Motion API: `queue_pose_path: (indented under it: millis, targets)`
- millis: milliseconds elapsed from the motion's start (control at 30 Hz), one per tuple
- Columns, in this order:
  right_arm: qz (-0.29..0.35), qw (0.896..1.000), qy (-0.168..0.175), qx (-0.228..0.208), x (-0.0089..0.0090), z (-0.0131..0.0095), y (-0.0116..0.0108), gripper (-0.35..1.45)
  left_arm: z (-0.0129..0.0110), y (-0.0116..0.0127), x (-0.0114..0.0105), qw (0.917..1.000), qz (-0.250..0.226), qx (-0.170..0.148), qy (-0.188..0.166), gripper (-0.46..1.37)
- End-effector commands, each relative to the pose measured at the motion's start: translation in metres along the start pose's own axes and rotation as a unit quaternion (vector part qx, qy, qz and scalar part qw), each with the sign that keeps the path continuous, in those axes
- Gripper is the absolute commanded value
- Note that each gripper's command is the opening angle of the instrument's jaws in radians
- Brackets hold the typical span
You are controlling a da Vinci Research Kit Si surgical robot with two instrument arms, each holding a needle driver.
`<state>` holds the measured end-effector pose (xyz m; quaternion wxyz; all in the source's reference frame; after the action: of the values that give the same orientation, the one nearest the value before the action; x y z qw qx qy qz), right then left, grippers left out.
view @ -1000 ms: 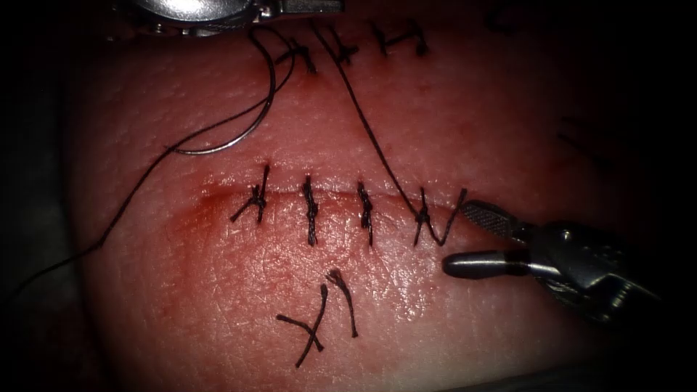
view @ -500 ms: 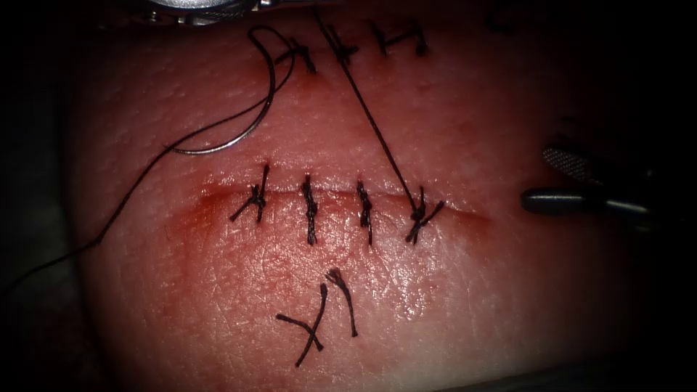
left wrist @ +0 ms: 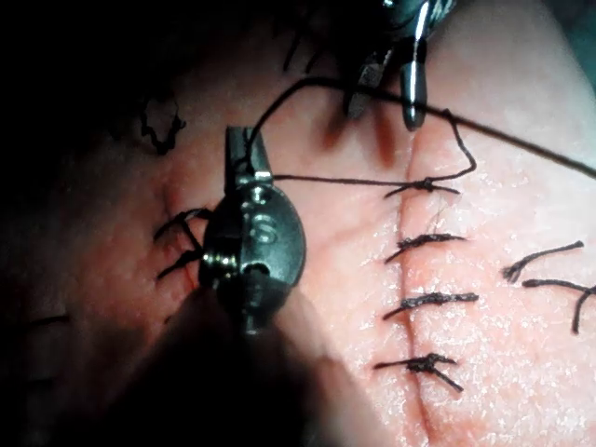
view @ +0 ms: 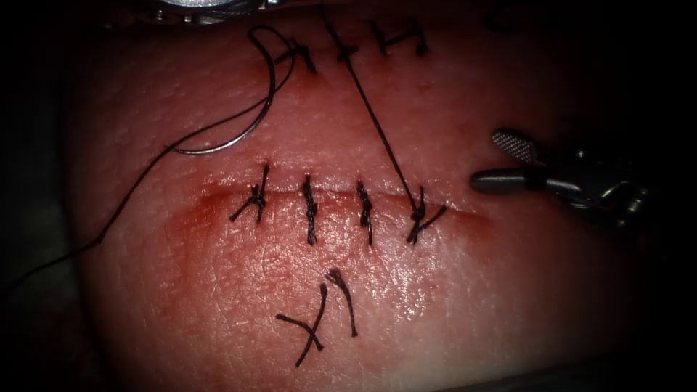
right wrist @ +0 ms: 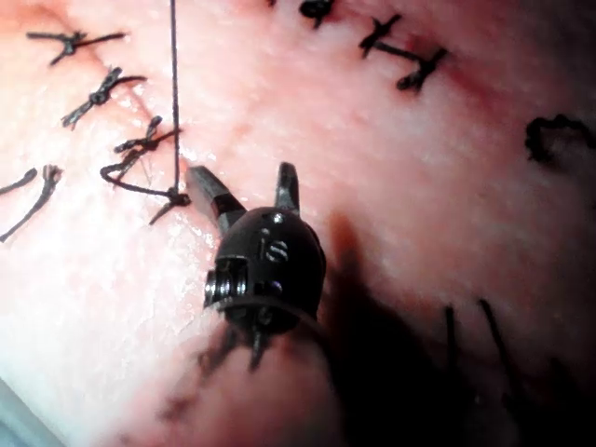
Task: Wound Closure
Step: Cut working end of suture with right jaws
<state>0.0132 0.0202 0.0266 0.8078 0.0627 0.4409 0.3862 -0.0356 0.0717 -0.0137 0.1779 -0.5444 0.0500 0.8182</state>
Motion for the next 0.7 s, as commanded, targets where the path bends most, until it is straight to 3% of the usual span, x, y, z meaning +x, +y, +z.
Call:
queue_pose_path:
  millis: [33, 267, 700]
  targets:
    - [-0.003, 1.000, 0.003, 0.008, 0.0000, 0.0006, -0.0006, 1.13, 0.0000, 0.0000, 0.0000, 1.0000, 0.001, -0.003, 0.000, -0.35]
    - [-0.007, 1.000, 0.006, 0.020, 0.0004, 0.0024, -0.0023, 1.13, 0.0000, 0.0000, 0.0000, 1.0000, 0.000, -0.003, 0.000, -0.35]
    - [-0.019, 1.000, 0.016, 0.013, -0.0008, 0.0049, -0.0035, 1.14, 0.0004, -0.0002, 0.0007, 1.0000, 0.001, -0.001, -0.002, -0.35]
